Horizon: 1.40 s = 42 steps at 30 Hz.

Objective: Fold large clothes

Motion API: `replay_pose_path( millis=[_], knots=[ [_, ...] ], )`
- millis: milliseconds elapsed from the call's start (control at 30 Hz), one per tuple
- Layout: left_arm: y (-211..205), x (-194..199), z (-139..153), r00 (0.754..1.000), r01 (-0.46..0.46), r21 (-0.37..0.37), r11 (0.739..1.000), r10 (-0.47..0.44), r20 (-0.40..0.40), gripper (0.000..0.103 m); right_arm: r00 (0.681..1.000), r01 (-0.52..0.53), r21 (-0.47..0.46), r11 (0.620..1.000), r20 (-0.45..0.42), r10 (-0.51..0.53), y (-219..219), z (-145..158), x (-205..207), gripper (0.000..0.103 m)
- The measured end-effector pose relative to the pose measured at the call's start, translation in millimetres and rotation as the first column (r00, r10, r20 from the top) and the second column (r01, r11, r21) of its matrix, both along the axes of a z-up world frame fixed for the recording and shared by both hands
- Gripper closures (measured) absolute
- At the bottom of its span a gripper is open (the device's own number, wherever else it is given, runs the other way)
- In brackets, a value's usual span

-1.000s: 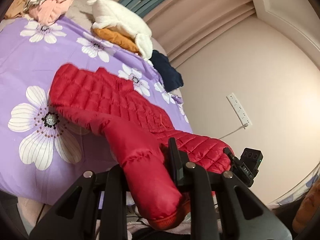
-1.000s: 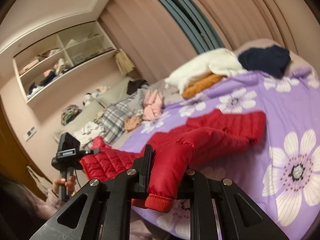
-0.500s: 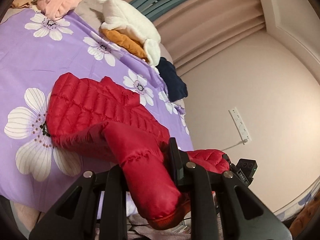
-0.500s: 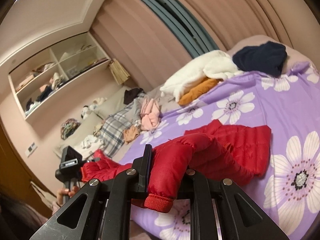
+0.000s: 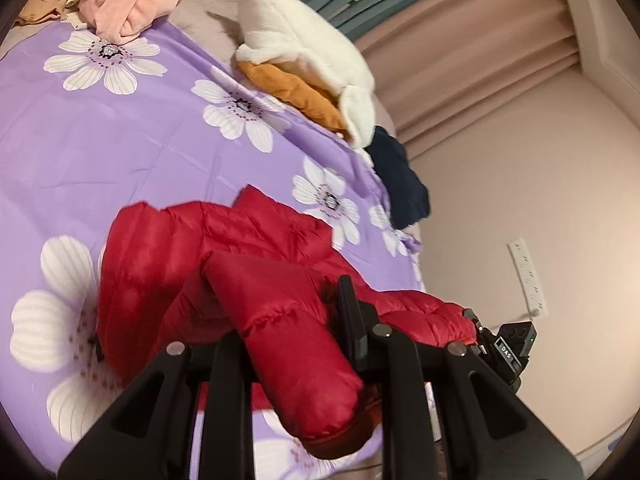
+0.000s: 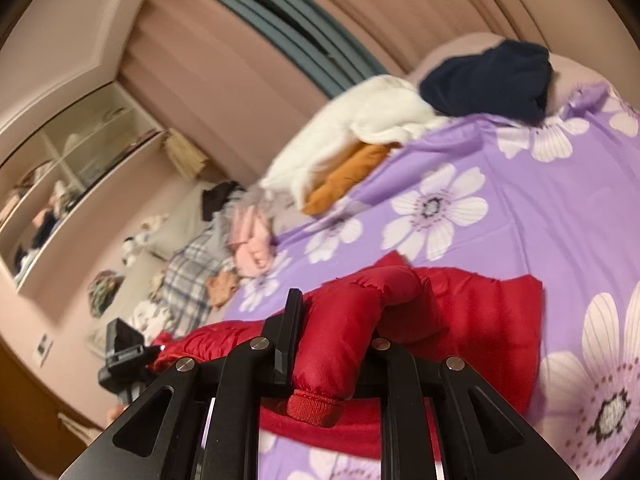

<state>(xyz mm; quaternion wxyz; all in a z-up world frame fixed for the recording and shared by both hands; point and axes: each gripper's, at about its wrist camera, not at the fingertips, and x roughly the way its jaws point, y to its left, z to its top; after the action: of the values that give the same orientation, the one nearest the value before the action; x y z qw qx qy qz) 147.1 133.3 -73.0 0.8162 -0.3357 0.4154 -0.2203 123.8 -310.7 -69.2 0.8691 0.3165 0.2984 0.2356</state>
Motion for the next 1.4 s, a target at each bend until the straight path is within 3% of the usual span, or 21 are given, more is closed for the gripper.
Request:
replay_pose_path(
  millis=[267,600,700,800,833,867,933,1033,1133,1233,1333,1400],
  knots=[
    [-7.2,75.2,-50.5,0.992,-0.037,0.041,0.998,0.042,-0.115,0.083,0.991,0.037,-0.043,0.998,-0.128,-0.042,0.7,-40.5,56.7,0.085],
    [-10.3,121.3,-98.0,0.965,-0.082,0.056,0.995,0.093,-0.246,0.079,0.953,0.073,-0.051,0.996,-0.29,-0.085,-3.6,-86.7,101.8,0.085],
    [-11.2,128.4,-99.3,0.958,-0.093,0.059,0.994,0.106,-0.265,0.074,0.932,0.111,0.013,0.994,-0.349,-0.1,-9.9,-97.3,110.4,0.075],
    [-12.6,133.6,-91.0,0.962,-0.103,0.075,0.992,0.118,-0.247,0.067,0.927,0.155,0.082,0.985,-0.355,-0.117,-17.2,-95.7,113.2,0.045],
    [-13.4,134.2,-87.0,0.965,-0.103,0.079,0.992,0.119,-0.235,0.059,0.93,0.182,0.104,0.978,-0.342,-0.137,-21.8,-90.8,110.6,0.031],
    [-13.9,133.8,-83.6,0.967,-0.105,0.083,0.991,0.121,-0.222,0.054,0.931,0.196,0.109,0.975,-0.333,-0.15,-23.4,-88.0,110.2,0.026],
    [-10.1,130.9,-76.6,0.972,-0.125,0.062,0.99,0.135,-0.191,0.029,0.936,0.221,0.11,0.969,-0.304,-0.179,-29.2,-77.4,105.5,0.026],
    [-0.4,122.1,-62.2,0.975,-0.167,0.082,0.982,0.177,-0.135,0.023,0.943,0.226,0.091,0.97,-0.268,-0.195,-32.9,-63.6,97.1,0.026],
    [0.7,112.5,-52.7,0.981,-0.151,0.133,0.98,0.165,-0.104,0.023,0.962,0.185,0.017,0.983,-0.209,-0.177,-25.5,-49.8,86.9,0.026],
    [-14.5,100.6,-49.7,0.992,-0.087,0.215,0.973,0.105,-0.075,0.023,0.98,0.109,-0.153,0.982,-0.147,-0.132,-0.6,-39.4,77.1,0.026],
    [-38.2,86.2,-53.3,0.999,-0.008,0.307,0.952,0.023,-0.046,0.023,0.991,0.041,-0.341,0.939,-0.104,-0.081,32.2,-39.2,68.0,0.026],
    [-55.9,76.8,-59.4,0.999,0.038,0.394,0.918,-0.031,-0.024,0.023,0.995,0.015,-0.448,0.894,-0.086,-0.06,50.1,-43.0,63.5,0.026]
  ],
)
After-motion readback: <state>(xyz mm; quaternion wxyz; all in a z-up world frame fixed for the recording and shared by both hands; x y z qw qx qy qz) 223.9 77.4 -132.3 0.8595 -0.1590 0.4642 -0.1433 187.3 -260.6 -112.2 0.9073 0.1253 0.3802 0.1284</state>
